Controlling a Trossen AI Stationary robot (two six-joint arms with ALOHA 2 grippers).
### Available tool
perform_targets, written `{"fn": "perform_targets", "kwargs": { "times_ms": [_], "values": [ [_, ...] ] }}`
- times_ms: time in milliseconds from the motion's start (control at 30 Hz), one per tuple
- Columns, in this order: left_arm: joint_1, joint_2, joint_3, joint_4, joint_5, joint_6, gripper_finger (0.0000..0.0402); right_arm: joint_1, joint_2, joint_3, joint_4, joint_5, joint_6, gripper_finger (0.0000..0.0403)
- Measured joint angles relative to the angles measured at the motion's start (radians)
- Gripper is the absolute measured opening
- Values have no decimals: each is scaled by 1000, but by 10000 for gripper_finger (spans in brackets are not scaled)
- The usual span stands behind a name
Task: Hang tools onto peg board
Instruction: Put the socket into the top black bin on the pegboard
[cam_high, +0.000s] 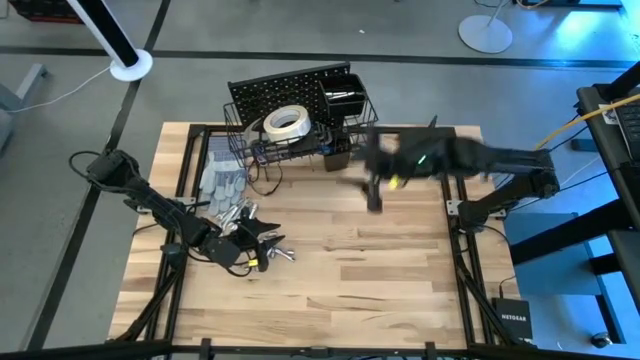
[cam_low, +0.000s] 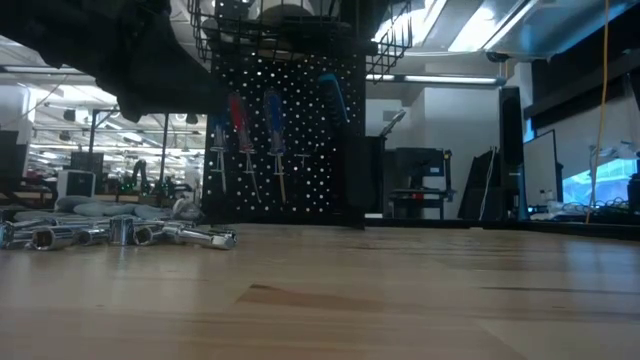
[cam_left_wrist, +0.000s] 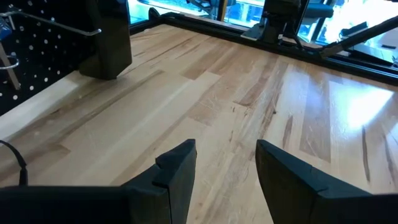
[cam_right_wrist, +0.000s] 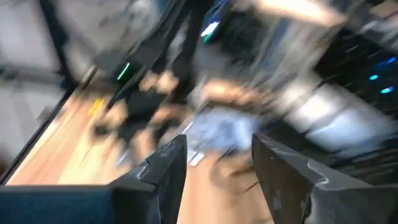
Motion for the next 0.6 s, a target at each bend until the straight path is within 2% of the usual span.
{"fn": "perform_targets", "kwargs": {
  "times_ms": [133, 333, 433, 600],
  "values": [
    [0, 0, 0, 0, 0, -1, 157, 59, 37, -195, 119, 1, 46, 182],
    [-5, -1, 0, -13, 0, -5, 157, 111, 144, -475, 495, 9, 110, 182],
    [-17, -5, 0, -40, 0, -27, 156, 141, 248, -527, 601, 10, 119, 182],
    [-38, -9, 1, -84, 0, -56, 156, 182, 451, -516, 706, 11, 137, 182]
  ]
}}
